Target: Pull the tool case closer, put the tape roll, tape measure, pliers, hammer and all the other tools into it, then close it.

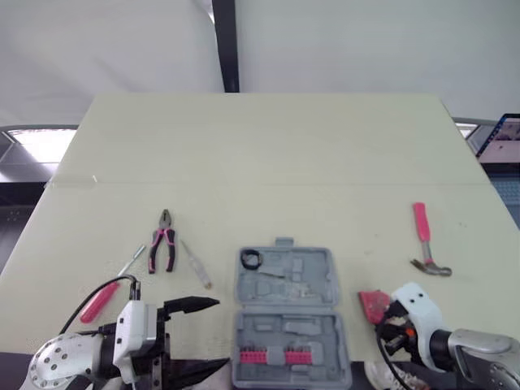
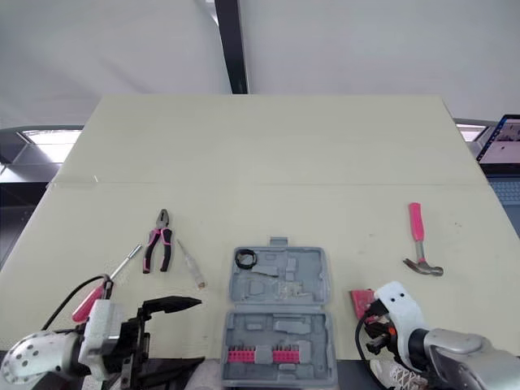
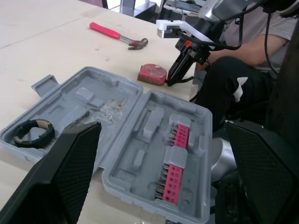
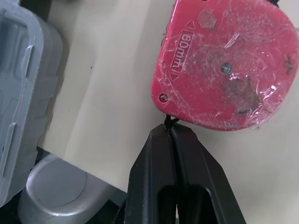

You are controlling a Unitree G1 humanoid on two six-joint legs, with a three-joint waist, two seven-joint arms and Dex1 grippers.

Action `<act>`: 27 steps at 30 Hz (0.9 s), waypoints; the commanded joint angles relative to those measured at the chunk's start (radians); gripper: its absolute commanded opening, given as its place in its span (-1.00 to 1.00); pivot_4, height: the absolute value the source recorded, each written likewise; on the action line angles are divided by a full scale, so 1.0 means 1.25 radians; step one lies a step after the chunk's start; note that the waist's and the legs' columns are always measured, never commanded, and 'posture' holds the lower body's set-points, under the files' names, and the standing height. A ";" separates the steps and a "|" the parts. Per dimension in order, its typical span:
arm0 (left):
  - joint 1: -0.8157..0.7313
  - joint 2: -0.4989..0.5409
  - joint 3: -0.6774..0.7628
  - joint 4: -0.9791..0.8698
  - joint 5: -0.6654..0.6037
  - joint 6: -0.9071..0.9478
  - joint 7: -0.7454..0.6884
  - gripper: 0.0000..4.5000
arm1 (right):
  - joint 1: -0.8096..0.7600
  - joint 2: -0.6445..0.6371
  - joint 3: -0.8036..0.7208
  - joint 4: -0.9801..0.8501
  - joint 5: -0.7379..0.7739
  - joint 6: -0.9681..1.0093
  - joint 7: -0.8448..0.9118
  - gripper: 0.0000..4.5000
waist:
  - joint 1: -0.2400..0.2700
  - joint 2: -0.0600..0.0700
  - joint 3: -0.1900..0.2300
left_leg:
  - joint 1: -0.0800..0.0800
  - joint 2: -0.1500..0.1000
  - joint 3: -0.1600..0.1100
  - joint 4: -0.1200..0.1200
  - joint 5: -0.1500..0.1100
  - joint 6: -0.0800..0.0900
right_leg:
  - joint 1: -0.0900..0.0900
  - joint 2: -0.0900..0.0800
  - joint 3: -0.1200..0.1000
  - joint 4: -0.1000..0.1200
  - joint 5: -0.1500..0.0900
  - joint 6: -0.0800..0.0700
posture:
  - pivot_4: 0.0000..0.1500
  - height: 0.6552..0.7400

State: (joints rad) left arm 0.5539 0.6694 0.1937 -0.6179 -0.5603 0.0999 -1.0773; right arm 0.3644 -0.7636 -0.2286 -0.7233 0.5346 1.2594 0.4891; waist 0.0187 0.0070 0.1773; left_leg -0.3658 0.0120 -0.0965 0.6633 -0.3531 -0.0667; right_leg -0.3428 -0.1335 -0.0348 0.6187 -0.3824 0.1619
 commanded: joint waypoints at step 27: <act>0.025 -0.031 -0.030 0.047 0.038 -0.098 -0.001 1.00 | -0.014 -0.081 -0.122 0.000 0.108 0.124 0.077 0.98 | 0.004 -0.005 -0.003 | 0.000 0.000 0.000 0.000 0.000 0.000 | 0.001 0.000 0.000 0.000 0.000 0.000 | 1.00 1.00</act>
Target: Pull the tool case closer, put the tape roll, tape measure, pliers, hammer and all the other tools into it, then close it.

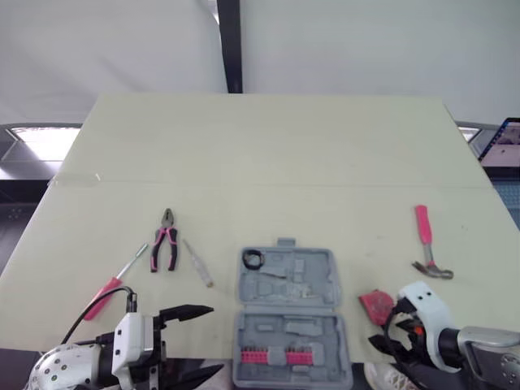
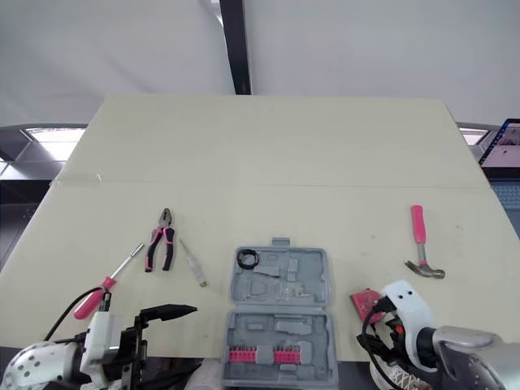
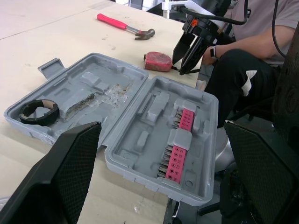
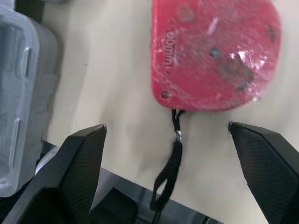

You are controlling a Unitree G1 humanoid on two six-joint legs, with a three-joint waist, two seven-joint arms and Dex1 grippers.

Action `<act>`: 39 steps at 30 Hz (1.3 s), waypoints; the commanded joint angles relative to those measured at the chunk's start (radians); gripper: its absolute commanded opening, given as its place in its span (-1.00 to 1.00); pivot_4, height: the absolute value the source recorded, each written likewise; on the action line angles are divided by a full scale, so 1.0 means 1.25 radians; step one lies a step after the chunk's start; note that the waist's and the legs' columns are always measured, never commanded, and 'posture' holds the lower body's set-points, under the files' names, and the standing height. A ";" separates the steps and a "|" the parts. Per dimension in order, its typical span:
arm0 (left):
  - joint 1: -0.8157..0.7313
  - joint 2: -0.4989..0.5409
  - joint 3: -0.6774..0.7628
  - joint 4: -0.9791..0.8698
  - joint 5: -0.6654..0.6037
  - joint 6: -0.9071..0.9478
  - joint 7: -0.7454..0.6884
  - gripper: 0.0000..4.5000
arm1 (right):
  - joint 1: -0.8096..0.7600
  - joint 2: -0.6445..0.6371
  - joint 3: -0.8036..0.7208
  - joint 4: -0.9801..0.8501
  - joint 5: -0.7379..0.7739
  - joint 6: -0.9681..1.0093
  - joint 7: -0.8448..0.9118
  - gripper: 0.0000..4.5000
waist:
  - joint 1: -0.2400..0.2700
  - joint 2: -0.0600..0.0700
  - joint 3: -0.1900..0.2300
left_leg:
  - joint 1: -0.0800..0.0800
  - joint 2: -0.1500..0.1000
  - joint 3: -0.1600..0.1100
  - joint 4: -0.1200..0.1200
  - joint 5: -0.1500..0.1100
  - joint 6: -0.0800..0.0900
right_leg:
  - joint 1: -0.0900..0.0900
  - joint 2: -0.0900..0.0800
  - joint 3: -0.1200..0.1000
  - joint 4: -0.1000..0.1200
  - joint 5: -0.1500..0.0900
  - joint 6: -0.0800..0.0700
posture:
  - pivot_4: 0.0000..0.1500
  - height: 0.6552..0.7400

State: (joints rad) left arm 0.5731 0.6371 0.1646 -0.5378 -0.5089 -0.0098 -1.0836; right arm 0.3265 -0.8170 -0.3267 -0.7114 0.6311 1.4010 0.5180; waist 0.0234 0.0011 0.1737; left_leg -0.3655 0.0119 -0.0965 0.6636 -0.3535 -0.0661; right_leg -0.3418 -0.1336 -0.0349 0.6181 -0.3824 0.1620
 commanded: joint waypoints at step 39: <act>-0.011 0.017 0.020 -0.060 -0.018 0.036 0.033 1.00 | -0.439 -0.216 0.429 0.748 -0.494 -1.362 0.721 0.98 | -0.020 0.001 0.001 | 0.004 0.001 0.001 0.000 0.000 0.000 | 0.003 0.000 0.000 -0.004 0.000 0.000 | 1.00 1.00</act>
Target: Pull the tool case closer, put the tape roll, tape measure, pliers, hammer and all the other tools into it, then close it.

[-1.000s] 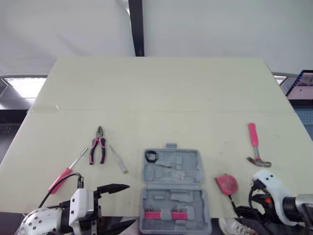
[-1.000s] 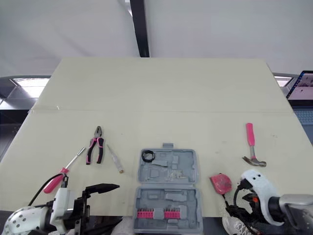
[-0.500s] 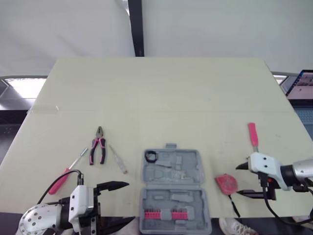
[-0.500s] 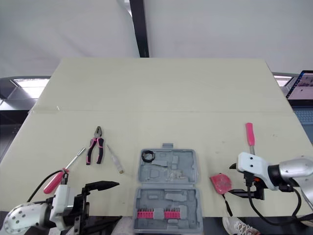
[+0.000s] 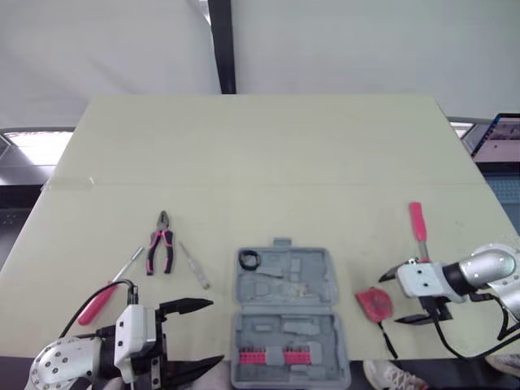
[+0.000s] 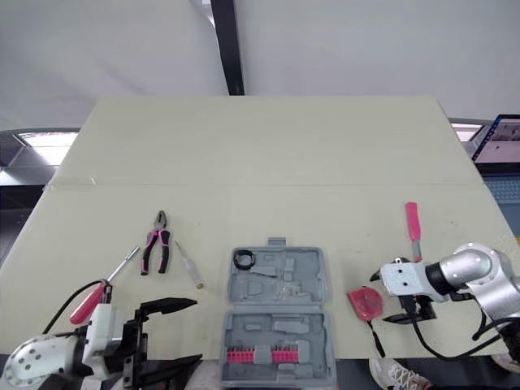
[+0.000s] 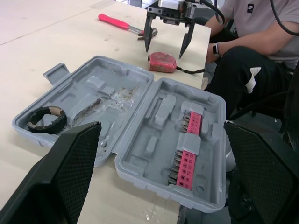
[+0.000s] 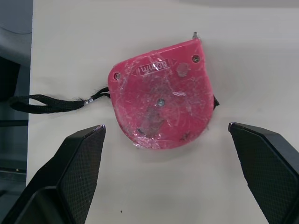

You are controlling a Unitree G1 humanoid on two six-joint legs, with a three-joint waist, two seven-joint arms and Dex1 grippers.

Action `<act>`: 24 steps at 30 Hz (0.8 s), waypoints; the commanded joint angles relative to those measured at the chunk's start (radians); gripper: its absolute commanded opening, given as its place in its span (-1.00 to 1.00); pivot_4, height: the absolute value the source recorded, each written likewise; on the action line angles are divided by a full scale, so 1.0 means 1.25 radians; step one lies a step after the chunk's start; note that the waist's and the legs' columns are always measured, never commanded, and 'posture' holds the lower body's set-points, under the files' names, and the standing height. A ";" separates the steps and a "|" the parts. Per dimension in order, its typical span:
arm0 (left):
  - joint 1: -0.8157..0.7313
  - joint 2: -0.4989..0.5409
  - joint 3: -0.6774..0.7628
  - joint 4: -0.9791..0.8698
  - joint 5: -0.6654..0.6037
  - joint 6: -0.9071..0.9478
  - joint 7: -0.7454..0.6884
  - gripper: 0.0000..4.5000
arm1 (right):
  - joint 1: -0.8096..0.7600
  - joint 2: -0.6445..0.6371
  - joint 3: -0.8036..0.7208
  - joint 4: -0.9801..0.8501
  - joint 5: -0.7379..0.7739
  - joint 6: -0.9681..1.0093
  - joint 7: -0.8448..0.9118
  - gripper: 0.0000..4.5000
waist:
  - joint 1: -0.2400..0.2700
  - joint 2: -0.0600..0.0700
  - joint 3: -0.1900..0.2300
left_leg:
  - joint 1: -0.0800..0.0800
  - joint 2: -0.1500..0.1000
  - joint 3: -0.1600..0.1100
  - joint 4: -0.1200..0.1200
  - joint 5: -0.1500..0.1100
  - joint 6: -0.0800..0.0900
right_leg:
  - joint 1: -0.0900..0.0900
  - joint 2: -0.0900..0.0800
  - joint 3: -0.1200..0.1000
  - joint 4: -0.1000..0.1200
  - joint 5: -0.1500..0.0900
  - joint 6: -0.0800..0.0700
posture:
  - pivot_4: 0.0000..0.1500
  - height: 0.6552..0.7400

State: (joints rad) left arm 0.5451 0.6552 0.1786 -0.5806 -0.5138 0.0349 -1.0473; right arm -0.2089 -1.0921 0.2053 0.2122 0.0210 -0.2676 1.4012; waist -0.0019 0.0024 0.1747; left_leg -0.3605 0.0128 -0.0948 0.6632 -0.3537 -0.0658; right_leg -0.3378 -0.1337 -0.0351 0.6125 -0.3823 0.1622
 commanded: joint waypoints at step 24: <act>0.037 0.004 0.025 -0.053 -0.018 0.011 0.015 1.00 | -0.037 0.051 0.035 0.050 -0.028 -0.088 0.014 0.98 | 0.000 0.000 0.000 | 0.000 0.000 0.000 0.000 0.000 0.000 | 0.000 0.000 0.000 0.000 0.000 0.000 | 1.00 1.00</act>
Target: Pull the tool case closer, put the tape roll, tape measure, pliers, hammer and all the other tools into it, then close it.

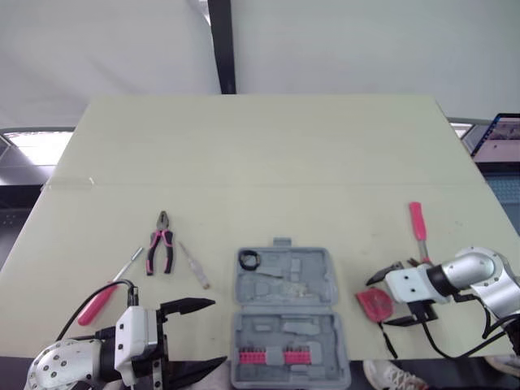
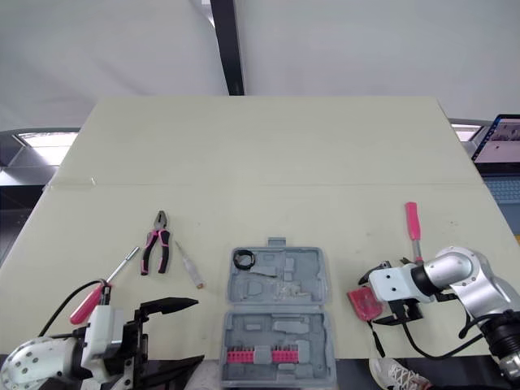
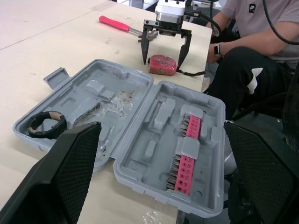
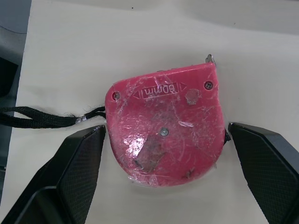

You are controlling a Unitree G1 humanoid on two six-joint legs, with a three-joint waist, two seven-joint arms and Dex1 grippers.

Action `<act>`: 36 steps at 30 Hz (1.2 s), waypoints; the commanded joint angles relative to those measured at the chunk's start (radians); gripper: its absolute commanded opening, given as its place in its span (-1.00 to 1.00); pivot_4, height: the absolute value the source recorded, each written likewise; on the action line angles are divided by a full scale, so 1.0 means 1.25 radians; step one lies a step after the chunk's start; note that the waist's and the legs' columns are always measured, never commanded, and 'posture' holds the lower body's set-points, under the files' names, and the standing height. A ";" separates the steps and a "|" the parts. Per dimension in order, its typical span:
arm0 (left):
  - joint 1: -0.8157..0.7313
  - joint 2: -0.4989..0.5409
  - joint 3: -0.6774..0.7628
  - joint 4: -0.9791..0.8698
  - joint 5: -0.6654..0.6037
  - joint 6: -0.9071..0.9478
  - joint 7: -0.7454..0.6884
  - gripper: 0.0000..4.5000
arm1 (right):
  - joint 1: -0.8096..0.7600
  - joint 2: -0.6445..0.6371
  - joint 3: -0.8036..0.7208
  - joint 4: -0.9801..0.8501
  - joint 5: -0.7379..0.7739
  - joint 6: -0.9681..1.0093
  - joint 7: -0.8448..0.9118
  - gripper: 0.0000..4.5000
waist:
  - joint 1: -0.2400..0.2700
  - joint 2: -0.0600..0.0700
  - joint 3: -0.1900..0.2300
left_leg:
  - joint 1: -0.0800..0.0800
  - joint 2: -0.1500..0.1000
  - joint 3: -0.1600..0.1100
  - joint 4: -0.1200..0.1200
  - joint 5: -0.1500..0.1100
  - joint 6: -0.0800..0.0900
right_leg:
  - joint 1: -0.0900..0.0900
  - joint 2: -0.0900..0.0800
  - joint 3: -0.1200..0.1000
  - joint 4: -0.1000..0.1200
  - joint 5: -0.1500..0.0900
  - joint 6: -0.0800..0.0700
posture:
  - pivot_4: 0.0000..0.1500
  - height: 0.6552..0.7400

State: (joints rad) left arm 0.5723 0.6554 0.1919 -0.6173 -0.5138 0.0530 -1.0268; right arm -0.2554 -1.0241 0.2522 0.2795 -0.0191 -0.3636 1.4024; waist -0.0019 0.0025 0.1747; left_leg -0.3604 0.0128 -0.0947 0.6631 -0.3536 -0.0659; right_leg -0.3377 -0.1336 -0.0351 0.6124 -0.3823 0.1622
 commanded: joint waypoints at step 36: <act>-0.039 0.029 0.049 0.026 -0.063 0.042 -0.016 1.00 | -0.039 -0.122 -0.053 -0.698 0.115 0.917 -0.143 0.34 | 0.002 0.001 0.001 | 0.000 0.000 0.000 0.000 0.000 0.000 | 0.000 0.000 0.000 0.000 0.000 0.000 | 1.00 1.00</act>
State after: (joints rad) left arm 0.5253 0.6857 0.2468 -0.5751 -0.5841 0.1101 -1.0406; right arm -0.2724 -1.1836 0.1535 -0.5522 0.1490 0.7099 1.2511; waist 0.0001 0.0035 0.1754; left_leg -0.3608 0.0127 -0.0951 0.6627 -0.3537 -0.0659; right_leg -0.3383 -0.1336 -0.0350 0.6122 -0.3823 0.1622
